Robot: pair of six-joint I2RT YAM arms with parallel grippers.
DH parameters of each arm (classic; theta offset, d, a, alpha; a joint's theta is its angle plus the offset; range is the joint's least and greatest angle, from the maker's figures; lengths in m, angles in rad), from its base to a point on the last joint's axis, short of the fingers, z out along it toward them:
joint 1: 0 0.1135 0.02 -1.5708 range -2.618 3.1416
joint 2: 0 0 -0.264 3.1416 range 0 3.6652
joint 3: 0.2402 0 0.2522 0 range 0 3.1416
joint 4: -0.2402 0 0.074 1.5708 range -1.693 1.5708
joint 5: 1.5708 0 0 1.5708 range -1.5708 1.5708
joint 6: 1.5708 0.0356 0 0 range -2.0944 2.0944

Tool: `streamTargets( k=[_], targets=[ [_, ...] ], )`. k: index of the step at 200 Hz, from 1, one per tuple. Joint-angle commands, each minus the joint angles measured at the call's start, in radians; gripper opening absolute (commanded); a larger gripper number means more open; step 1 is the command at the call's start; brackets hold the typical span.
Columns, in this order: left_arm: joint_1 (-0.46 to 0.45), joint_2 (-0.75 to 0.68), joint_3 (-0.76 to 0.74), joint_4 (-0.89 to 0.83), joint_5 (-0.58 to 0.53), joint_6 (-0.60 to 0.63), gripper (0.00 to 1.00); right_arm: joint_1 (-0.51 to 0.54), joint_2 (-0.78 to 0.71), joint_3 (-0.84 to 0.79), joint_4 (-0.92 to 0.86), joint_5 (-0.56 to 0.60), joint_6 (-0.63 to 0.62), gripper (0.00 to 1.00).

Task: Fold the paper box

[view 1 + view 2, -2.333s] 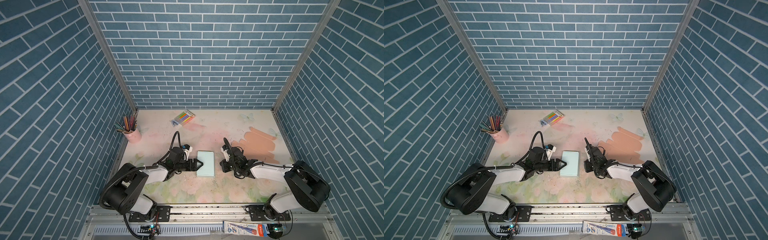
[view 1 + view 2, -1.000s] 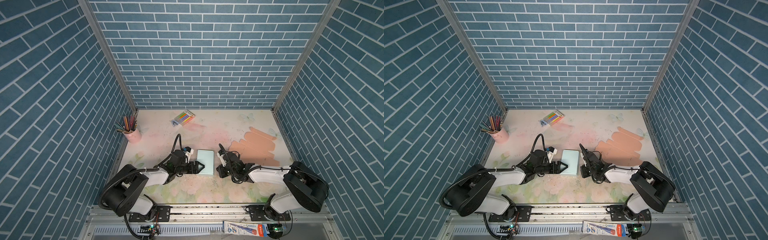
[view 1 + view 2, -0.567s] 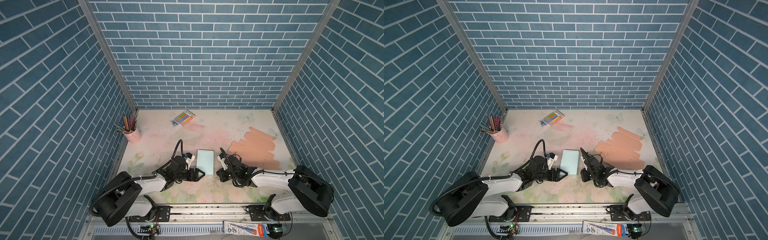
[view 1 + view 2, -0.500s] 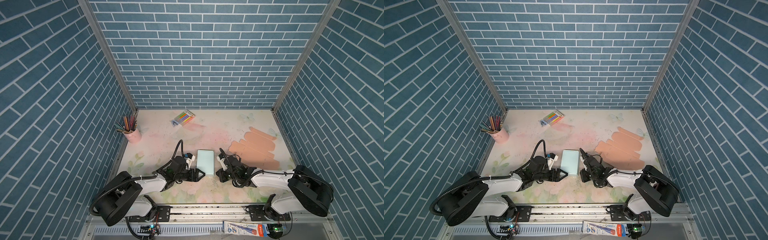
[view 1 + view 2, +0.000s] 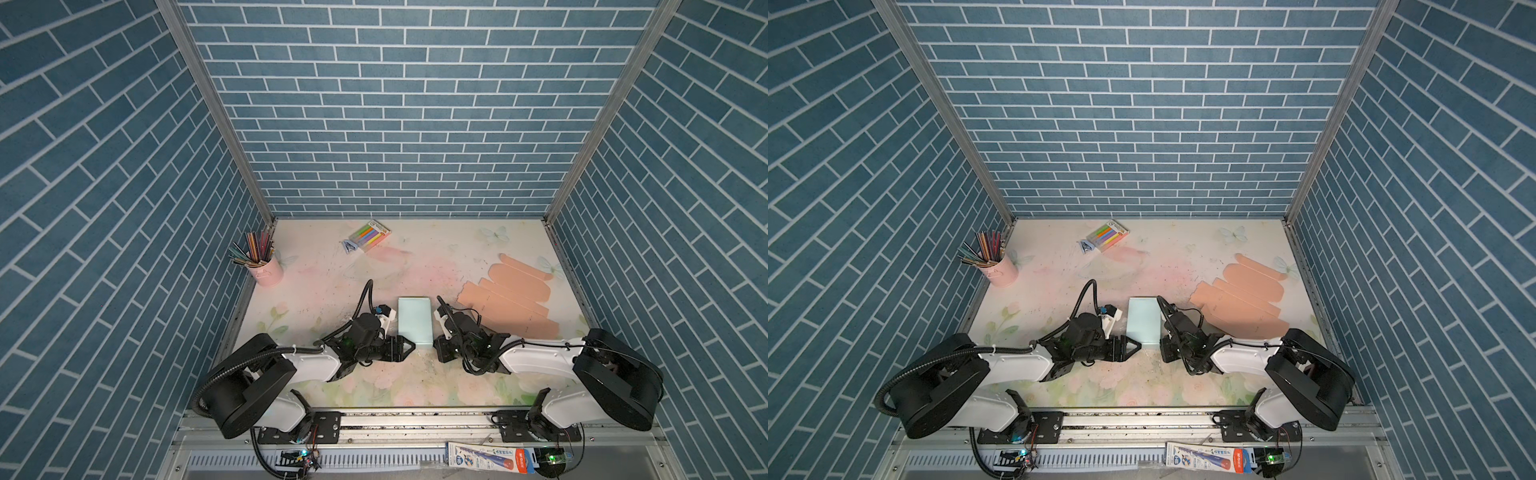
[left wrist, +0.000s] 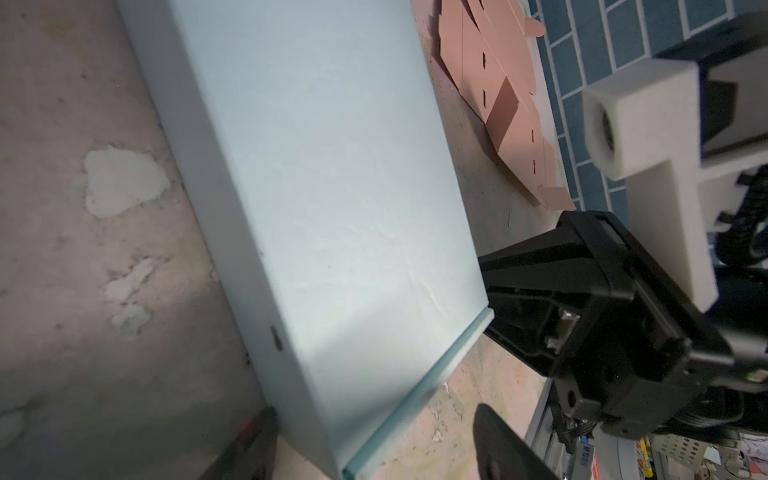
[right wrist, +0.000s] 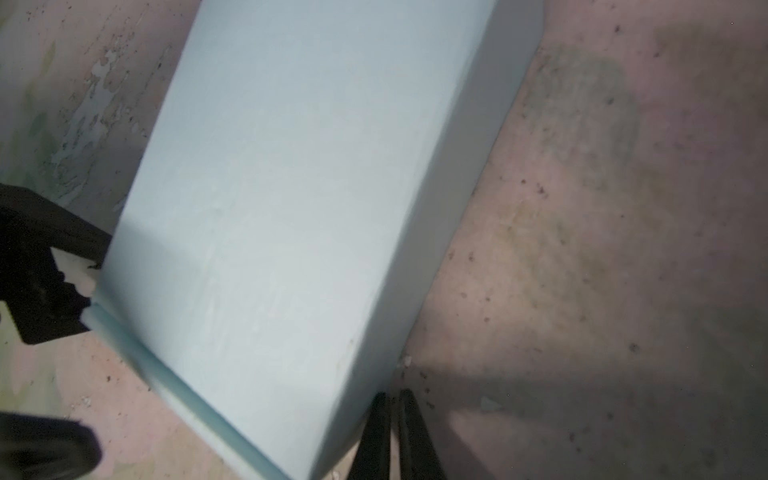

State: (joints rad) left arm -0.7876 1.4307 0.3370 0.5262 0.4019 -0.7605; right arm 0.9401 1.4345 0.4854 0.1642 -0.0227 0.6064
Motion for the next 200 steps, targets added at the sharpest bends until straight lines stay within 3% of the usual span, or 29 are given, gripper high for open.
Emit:
streamTargets(
  k=[1, 67, 109, 139, 180, 200],
  targets=[
    [-0.053, 0.046, 0.025, 0.051, 0.063, -0.034, 0.74, 0.042, 0.032, 0.025, 0.013, -0.089, 0.027, 0.10],
    [-0.063, 0.018, 0.018, -0.009, 0.035, -0.017, 0.73, 0.034, -0.033, -0.043, 0.071, -0.106, 0.051, 0.10],
    [0.064, -0.063, -0.060, -0.042, 0.083, 0.014, 0.76, -0.091, -0.088, -0.107, 0.033, -0.126, 0.021, 0.10],
    [0.105, -0.139, -0.022, -0.131, 0.075, 0.080, 0.79, -0.196, -0.114, -0.093, 0.000, -0.131, -0.046, 0.10],
    [0.202, -0.055, 0.041, -0.006, 0.144, 0.048, 0.81, -0.289, -0.039, -0.003, 0.005, -0.150, -0.123, 0.10],
    [0.216, 0.006, 0.128, -0.050, 0.106, 0.089, 0.81, -0.312, 0.012, 0.042, 0.022, -0.161, -0.146, 0.10]
  ],
)
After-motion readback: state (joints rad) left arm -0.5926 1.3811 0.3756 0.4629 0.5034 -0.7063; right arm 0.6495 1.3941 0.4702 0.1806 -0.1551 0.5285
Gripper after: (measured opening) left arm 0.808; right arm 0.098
